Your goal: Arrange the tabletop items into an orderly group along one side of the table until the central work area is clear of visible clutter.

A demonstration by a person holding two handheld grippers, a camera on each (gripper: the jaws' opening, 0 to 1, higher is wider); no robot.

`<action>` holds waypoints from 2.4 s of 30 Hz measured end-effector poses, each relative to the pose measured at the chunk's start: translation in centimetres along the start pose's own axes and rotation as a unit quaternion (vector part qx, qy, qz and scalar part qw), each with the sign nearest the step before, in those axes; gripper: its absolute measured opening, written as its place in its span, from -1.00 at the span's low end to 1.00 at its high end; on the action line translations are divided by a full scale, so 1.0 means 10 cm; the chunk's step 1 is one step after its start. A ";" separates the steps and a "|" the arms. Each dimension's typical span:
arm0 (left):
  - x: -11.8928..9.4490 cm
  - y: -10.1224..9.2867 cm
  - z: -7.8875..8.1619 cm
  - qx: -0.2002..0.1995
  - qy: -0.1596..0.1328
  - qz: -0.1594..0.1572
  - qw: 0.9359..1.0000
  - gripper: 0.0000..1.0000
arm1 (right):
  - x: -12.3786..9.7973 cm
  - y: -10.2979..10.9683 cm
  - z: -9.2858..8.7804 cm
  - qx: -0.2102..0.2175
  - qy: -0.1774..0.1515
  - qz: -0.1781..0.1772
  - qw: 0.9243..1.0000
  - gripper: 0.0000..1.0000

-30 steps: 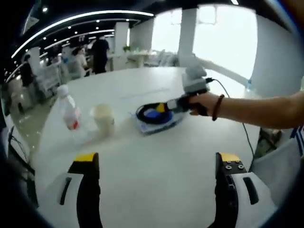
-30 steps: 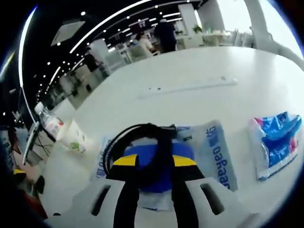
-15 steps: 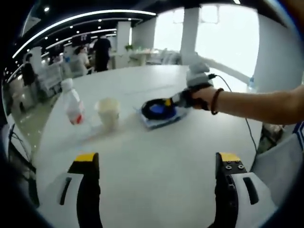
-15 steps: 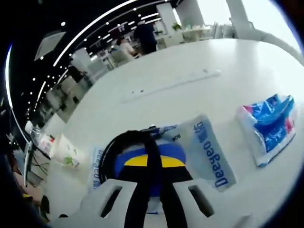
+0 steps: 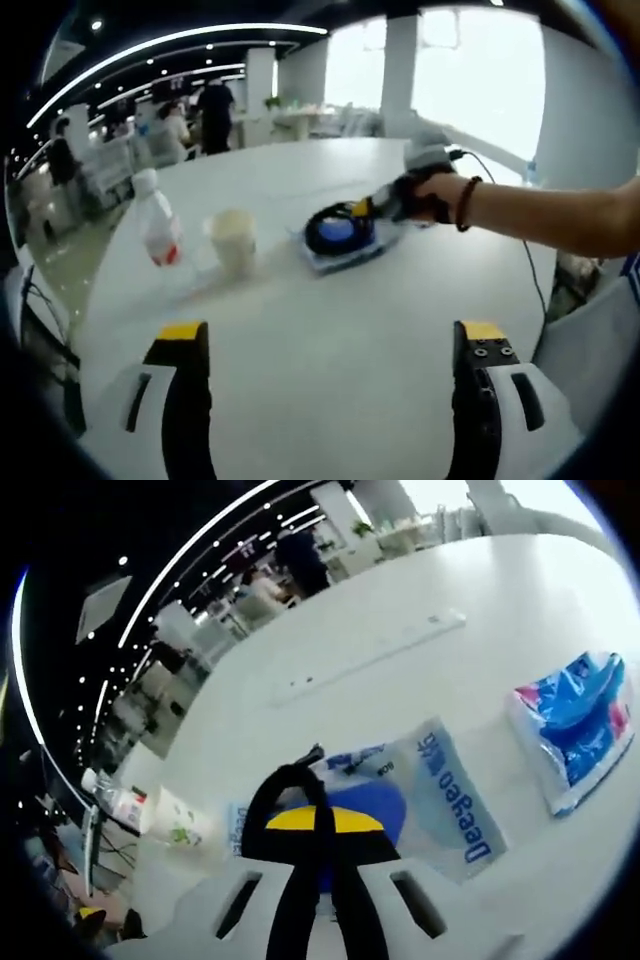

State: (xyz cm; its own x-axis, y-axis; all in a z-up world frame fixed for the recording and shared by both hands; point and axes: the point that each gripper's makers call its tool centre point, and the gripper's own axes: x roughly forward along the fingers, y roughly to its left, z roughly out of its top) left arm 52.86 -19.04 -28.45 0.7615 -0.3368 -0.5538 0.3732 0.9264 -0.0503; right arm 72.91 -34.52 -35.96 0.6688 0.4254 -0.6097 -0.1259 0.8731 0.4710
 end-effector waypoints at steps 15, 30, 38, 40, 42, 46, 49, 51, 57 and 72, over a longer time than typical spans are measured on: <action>0.00 -0.04 0.04 -0.005 -0.011 -0.013 1.000 0.97 | -0.32 0.17 0.07 0.000 0.009 0.046 0.999 -0.97; 0.03 -0.16 0.02 0.018 -0.002 -0.033 0.999 0.98 | -0.82 0.01 0.11 -0.038 0.010 0.048 0.998 -0.97; 0.03 -0.24 0.08 0.031 -0.012 -0.049 0.998 0.98 | -1.11 -0.15 -0.02 -0.009 0.027 0.060 0.998 -0.97; 0.04 -0.26 0.07 0.032 -0.011 -0.053 0.998 0.97 | -1.15 -0.19 -0.03 -0.007 0.028 0.058 0.998 -0.97; 0.05 -0.28 0.06 0.032 -0.010 -0.056 0.998 0.97 | -1.21 -0.23 -0.04 -0.012 0.025 0.055 0.998 -0.97; 0.05 -0.28 0.05 0.035 -0.009 -0.056 0.998 0.96 | -1.31 -0.31 -0.08 -0.005 0.030 0.057 0.998 -0.97; 0.06 -0.27 0.04 0.036 -0.006 -0.054 0.998 0.96 | -1.39 -0.38 -0.11 -0.008 0.028 0.054 0.998 -0.97; 0.06 -0.28 0.02 0.037 -0.003 -0.056 0.998 0.95 | -1.42 -0.43 -0.13 -0.006 0.030 0.051 0.998 -0.97; 0.05 -0.36 0.06 0.039 -0.012 -0.068 0.997 0.97 | -1.52 -0.61 -0.23 0.030 0.038 0.053 0.997 -0.97; 0.06 -0.35 0.02 0.038 -0.006 -0.068 0.997 0.96 | -1.54 -0.99 -0.39 0.058 0.055 0.028 0.996 -0.96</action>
State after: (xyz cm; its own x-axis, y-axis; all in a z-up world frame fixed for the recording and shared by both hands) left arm 52.19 -22.51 -28.42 0.7077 -0.4602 -0.5360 0.5120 0.8569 -0.0597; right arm 60.94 -48.76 -33.68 0.5772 0.5014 -0.6445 -0.0709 0.8171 0.5722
